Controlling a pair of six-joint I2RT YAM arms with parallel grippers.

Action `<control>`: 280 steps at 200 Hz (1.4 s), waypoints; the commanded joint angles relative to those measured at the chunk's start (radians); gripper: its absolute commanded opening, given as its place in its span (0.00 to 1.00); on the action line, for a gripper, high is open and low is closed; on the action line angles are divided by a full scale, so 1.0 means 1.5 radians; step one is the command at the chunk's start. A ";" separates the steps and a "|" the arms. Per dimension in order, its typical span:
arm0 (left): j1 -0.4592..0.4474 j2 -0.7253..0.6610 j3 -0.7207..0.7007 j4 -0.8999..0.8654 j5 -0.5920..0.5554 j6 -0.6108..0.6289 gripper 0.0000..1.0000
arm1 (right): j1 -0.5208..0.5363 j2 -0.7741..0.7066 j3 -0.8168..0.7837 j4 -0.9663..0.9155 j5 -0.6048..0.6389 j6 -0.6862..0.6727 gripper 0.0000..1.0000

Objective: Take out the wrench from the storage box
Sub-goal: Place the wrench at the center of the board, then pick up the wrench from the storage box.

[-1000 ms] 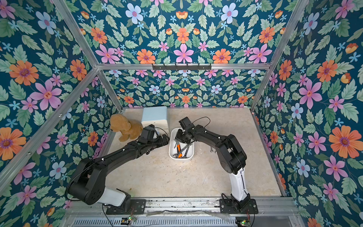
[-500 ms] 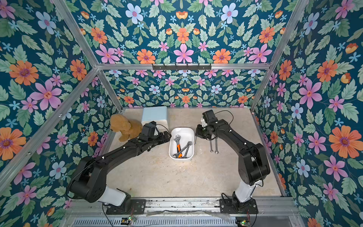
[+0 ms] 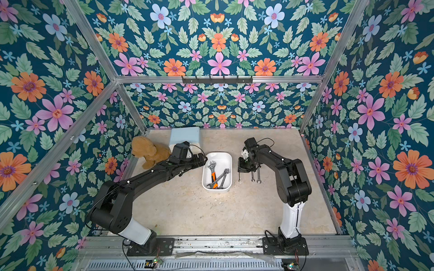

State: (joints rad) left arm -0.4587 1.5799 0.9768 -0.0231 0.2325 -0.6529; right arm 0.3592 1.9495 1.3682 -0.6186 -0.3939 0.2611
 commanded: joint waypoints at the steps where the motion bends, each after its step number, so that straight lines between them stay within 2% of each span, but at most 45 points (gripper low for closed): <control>1: 0.001 0.003 0.004 -0.011 -0.007 0.011 0.95 | -0.007 0.018 0.013 -0.029 0.035 -0.026 0.00; 90: 0.001 0.005 0.002 -0.007 -0.005 0.011 0.95 | -0.027 0.049 0.015 -0.051 0.101 -0.040 0.00; 118: 0.001 0.004 -0.001 -0.006 -0.007 0.010 0.95 | -0.032 0.051 0.012 -0.049 0.108 -0.041 0.16; 138: 0.001 0.002 -0.001 -0.006 -0.008 0.010 0.95 | -0.032 0.053 0.013 -0.049 0.113 -0.040 0.22; 174: 0.001 -0.003 -0.005 -0.006 -0.012 0.008 0.95 | -0.033 0.037 0.009 -0.051 0.127 -0.032 0.27; 210: 0.001 -0.010 -0.013 -0.008 -0.019 0.004 0.95 | -0.029 -0.019 0.005 -0.067 0.138 -0.013 0.28; 251: 0.003 -0.029 -0.040 -0.035 -0.051 0.005 0.95 | 0.047 -0.106 0.038 -0.102 0.150 0.033 0.28; 268: 0.011 -0.044 -0.061 -0.035 -0.063 0.000 0.95 | 0.097 -0.106 0.073 -0.114 0.168 0.058 0.28; 280: 0.014 -0.048 -0.065 -0.038 -0.064 0.000 0.95 | 0.124 -0.090 0.101 -0.122 0.180 0.116 0.27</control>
State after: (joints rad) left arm -0.4484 1.5230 0.8917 -0.0666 0.1749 -0.6510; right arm 0.4824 1.7931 1.4651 -0.7551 -0.1711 0.3058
